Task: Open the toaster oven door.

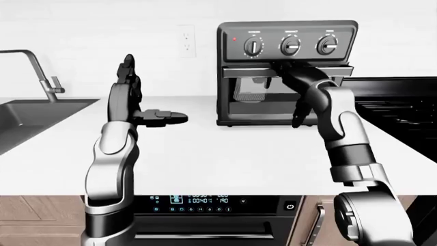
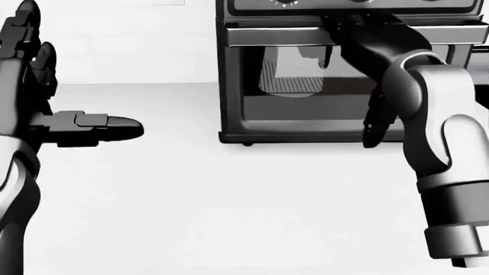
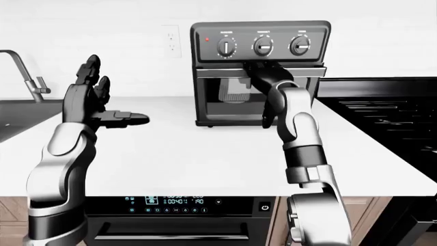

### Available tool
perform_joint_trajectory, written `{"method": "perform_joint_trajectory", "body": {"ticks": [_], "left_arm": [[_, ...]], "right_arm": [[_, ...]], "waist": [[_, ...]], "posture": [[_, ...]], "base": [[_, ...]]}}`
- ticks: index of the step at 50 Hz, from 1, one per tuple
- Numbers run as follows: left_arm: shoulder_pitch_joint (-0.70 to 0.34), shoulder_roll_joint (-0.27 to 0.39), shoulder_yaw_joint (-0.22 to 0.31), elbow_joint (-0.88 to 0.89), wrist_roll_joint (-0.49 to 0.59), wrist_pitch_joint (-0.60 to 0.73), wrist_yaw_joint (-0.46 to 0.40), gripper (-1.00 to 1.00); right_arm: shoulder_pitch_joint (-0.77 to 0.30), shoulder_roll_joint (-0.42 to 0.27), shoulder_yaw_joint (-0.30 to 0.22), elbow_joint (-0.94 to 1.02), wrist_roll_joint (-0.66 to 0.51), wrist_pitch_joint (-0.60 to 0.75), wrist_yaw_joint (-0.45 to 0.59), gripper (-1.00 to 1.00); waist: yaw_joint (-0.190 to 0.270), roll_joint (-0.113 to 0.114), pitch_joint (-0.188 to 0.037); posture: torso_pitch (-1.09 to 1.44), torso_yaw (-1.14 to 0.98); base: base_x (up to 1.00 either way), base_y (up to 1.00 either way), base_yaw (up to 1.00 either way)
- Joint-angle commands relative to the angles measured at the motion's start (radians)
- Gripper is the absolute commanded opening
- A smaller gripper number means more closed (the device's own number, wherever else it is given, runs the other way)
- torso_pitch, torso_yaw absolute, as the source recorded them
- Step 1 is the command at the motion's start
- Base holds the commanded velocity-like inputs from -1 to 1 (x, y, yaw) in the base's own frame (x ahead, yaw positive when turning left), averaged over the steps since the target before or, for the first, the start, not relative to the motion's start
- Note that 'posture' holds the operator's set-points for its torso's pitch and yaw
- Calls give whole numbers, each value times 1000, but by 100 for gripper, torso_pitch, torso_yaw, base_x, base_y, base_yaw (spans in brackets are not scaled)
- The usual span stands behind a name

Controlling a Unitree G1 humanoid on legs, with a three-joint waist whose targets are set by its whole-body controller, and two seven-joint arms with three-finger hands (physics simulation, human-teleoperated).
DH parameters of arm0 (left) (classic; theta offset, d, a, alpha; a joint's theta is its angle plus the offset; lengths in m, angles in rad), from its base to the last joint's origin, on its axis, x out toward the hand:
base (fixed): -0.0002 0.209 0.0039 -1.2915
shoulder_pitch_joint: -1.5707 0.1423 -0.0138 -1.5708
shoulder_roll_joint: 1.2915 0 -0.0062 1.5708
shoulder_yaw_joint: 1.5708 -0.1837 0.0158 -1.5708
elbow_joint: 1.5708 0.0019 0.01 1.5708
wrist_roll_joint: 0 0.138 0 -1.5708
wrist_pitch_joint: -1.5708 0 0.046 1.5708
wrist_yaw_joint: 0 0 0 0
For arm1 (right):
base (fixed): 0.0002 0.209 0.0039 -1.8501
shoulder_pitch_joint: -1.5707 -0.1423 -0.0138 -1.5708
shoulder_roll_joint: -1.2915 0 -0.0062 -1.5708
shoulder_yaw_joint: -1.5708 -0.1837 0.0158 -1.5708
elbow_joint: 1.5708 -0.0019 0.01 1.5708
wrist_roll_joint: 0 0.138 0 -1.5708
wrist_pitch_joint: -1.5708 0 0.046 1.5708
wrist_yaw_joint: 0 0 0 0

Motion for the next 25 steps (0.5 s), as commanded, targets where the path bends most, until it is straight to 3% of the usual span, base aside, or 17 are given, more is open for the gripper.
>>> {"method": "perform_joint_trajectory", "body": {"ticks": [1,5,11,25], "left_arm": [[-36,9,3,-27,2,-28,3,100],[-38,11,4,-36,0,-19,0,100],[-33,18,12,-55,-4,-5,-6,100],[-13,22,21,-75,-7,0,-7,100]], "right_arm": [[-8,-9,-7,-1,3,15,41,70],[-10,-8,-9,-12,5,19,56,55],[6,-5,-10,-44,7,27,83,16],[81,13,-13,-115,8,44,112,-1]], "waist": [[-1,5,-1],[-1,5,-3],[-1,5,-7],[-6,3,-12]], "posture": [[-46,0],[-46,0],[-46,0],[-46,0]], "base": [[0,0,0],[0,0,0],[0,0,0],[0,0,0]]}}
